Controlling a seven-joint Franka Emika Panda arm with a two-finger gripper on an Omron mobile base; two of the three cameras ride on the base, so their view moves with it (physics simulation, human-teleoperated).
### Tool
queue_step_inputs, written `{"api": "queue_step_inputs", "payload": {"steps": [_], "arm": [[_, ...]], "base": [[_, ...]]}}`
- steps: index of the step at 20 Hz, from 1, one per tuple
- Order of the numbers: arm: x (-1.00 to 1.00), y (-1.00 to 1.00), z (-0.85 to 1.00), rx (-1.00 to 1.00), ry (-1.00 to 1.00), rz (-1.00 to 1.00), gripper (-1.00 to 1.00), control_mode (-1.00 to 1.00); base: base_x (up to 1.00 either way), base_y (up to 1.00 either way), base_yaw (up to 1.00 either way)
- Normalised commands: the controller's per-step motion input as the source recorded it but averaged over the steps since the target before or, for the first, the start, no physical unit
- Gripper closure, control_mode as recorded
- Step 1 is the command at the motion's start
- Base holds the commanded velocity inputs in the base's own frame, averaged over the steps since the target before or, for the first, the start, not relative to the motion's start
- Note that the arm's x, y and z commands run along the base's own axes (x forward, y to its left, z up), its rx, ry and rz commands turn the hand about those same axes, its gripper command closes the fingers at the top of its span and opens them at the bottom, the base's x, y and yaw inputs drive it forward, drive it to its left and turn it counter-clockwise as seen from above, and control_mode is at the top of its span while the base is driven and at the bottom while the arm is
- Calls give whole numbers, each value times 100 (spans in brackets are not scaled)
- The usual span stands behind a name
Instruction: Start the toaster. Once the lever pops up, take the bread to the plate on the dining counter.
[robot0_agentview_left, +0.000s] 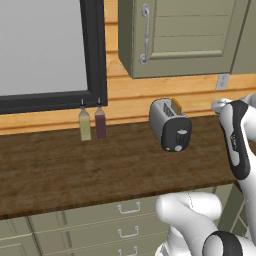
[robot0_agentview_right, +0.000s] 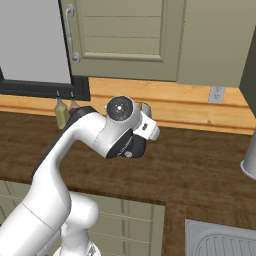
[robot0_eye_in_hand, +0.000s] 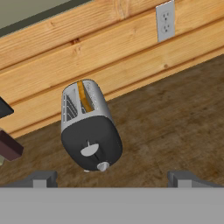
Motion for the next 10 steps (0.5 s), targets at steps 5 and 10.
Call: {"api": "queue_step_inputs", "payload": {"steps": [5,10], "arm": [[0,0,0,0,0,0,-100,-100],[0,0,0,0,0,0,-100,-100]], "base": [[0,0,0],[0,0,0]]}}
